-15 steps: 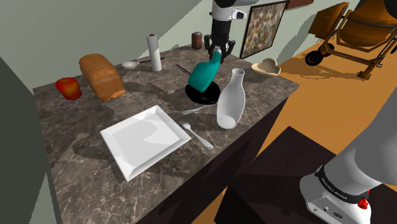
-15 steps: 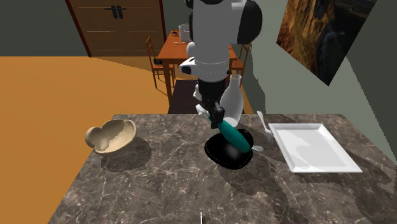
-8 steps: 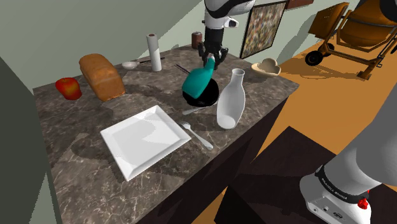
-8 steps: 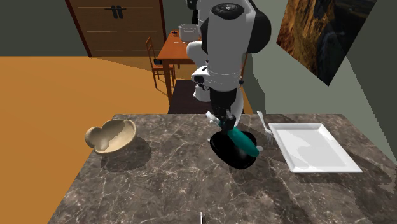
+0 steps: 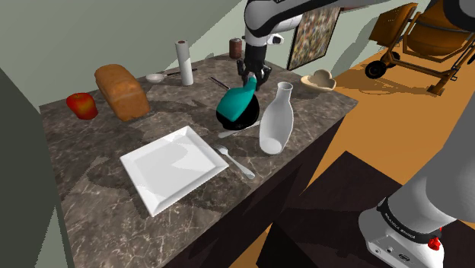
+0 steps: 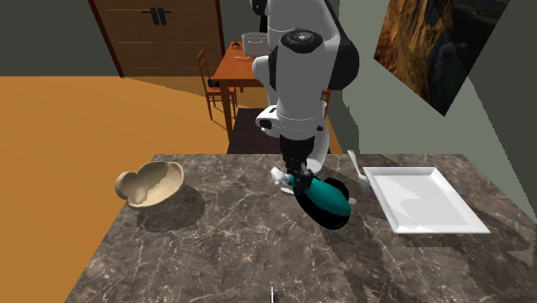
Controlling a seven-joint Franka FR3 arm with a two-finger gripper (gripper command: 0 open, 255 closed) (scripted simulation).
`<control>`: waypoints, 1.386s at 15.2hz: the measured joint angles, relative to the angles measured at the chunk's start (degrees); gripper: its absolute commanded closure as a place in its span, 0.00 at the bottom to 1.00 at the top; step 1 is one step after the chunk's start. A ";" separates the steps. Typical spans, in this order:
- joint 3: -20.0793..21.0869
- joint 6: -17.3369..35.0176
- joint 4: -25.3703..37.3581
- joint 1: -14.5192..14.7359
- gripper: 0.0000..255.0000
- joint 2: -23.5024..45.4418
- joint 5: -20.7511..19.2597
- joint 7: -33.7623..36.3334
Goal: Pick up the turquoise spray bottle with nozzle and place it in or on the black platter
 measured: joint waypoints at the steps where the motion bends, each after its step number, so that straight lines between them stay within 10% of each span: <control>1: -0.03 0.76 -0.64 0.02 1.00 0.03 -0.02 0.05; 8: -0.05 1.24 -1.16 0.21 1.00 0.02 0.00 0.19; 9: -0.09 1.41 -1.28 0.18 0.00 0.02 0.01 0.12; 21: 0.17 -4.98 2.76 0.25 0.00 -1.51 0.29 -0.02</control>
